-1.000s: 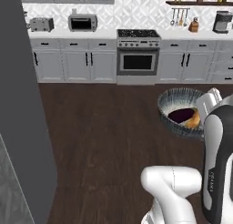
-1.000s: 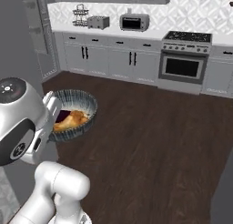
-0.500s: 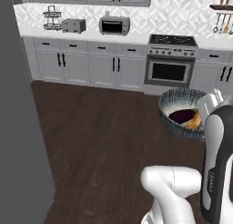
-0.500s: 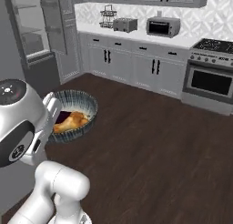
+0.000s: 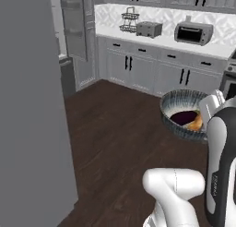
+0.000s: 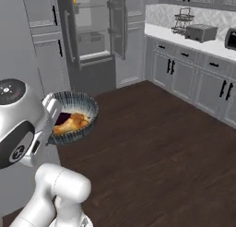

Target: Pick the chicken drumstick and eggplant from their plates and place them in the bowl. Then put the bowl in the fridge.

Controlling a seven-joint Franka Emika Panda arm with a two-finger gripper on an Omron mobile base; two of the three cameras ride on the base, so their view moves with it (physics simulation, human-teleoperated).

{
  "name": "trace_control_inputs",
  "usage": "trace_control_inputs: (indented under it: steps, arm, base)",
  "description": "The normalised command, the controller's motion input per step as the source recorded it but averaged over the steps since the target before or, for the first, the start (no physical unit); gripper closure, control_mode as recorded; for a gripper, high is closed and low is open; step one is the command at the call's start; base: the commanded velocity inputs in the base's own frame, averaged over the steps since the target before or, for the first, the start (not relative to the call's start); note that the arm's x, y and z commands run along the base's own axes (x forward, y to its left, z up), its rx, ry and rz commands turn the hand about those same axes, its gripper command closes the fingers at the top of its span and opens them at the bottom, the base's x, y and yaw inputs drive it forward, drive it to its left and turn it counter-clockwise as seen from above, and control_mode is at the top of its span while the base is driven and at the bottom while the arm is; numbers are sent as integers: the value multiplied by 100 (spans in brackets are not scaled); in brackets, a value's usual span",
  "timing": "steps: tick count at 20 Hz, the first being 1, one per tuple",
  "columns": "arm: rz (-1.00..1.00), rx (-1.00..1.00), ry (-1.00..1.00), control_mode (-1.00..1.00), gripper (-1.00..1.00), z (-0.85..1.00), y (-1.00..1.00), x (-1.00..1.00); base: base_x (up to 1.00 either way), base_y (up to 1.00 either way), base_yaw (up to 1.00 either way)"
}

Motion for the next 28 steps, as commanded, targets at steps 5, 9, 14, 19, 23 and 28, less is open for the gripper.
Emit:
trace_control_inputs:
  steps: [5,9,14,19,23,28]
  arm:
    - [0,0,0,100,100,0,0,0]
    - [0,0,0,100,100,0,0,0]
    - [0,0,0,100,100,0,0,0]
    - [0,0,0,100,100,0,0,0]
    - [0,0,0,100,100,0,0,0]
    - [0,0,0,100,100,0,0,0]
  base:
    - [100,-77,60]
    - [92,-85,58]
    - [45,-100,37]
    - [51,-100,32]
    - [91,-100,47]
    - [84,-91,25]
